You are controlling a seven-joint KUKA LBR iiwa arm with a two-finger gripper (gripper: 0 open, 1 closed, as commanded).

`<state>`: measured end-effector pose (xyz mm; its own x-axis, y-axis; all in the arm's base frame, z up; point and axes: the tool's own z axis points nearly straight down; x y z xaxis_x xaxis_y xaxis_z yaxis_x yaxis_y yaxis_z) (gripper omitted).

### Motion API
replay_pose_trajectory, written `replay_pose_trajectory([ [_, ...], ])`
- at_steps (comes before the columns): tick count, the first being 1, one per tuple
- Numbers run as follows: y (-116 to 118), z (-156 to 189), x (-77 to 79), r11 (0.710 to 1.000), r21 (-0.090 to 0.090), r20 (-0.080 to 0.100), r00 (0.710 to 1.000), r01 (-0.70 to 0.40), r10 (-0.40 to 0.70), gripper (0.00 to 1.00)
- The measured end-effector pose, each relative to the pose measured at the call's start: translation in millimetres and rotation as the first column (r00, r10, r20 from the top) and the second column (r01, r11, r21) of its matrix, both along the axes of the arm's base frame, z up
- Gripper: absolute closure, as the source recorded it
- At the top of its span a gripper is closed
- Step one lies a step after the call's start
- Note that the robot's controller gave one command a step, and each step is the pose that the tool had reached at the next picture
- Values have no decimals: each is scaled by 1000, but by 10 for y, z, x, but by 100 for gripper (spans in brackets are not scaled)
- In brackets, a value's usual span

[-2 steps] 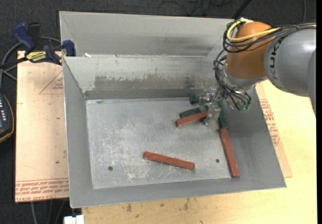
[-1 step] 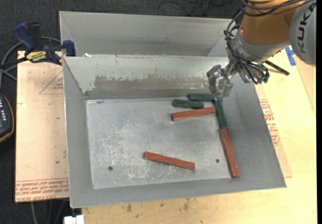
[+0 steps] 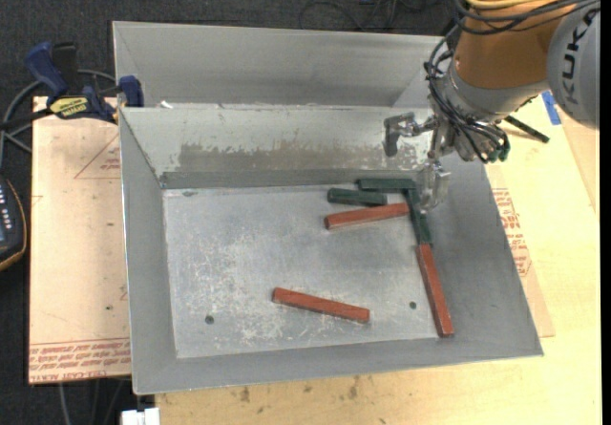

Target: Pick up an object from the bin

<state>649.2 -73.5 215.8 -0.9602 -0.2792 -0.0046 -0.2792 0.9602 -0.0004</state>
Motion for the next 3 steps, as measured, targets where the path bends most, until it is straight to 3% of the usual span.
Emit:
replay_pose_trajectory([
  [1,206,-1499,69,1000,2,-6,1000,-6,6,0],
  [2,196,-1426,95,1000,1,0,1000,-5,5,100],
  [3,173,-99,-85,1000,-1,8,1000,16,-16,100],
])
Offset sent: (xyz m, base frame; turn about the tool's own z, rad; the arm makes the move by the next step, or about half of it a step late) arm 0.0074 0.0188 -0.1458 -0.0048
